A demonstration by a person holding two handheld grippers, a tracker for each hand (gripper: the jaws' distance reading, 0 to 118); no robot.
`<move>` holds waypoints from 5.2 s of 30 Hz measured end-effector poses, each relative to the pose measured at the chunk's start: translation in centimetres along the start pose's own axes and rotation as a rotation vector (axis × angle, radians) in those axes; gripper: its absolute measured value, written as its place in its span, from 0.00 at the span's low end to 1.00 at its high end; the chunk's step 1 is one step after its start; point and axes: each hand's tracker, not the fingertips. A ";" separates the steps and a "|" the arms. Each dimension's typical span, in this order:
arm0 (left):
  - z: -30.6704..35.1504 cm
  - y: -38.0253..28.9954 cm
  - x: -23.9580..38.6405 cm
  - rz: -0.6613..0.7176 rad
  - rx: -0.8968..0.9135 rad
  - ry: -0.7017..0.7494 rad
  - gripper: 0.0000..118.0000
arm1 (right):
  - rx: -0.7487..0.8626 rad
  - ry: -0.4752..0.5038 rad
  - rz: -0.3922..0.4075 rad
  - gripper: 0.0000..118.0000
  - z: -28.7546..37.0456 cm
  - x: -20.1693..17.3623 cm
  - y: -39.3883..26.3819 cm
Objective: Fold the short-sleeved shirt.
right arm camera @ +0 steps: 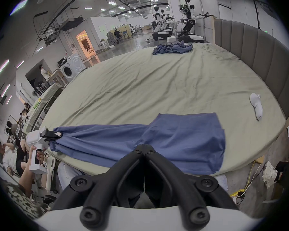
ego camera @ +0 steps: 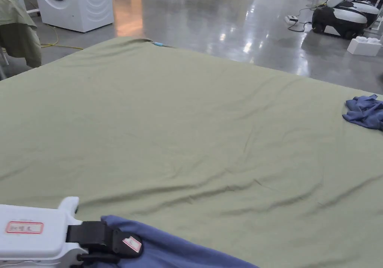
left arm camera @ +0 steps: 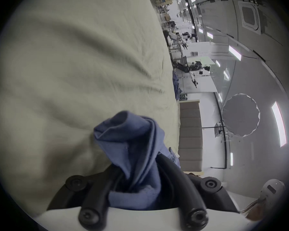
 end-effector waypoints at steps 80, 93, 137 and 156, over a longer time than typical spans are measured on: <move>-11.4 -6.4 3.4 -0.098 -0.173 -0.143 0.65 | -0.052 0.099 -0.052 0.02 -1.0 1.0 -2.1; -0.2 -3.1 3.2 -0.016 0.044 0.041 0.14 | -0.036 0.091 -0.059 0.02 -0.5 1.4 -2.0; -23.3 -14.5 12.5 -0.317 -0.365 0.062 0.00 | -0.070 0.119 -0.161 0.02 -0.8 4.5 -4.3; -3.3 -10.0 10.2 -0.296 0.193 -0.007 0.00 | -0.214 0.541 -0.058 0.02 -14.5 -5.9 0.0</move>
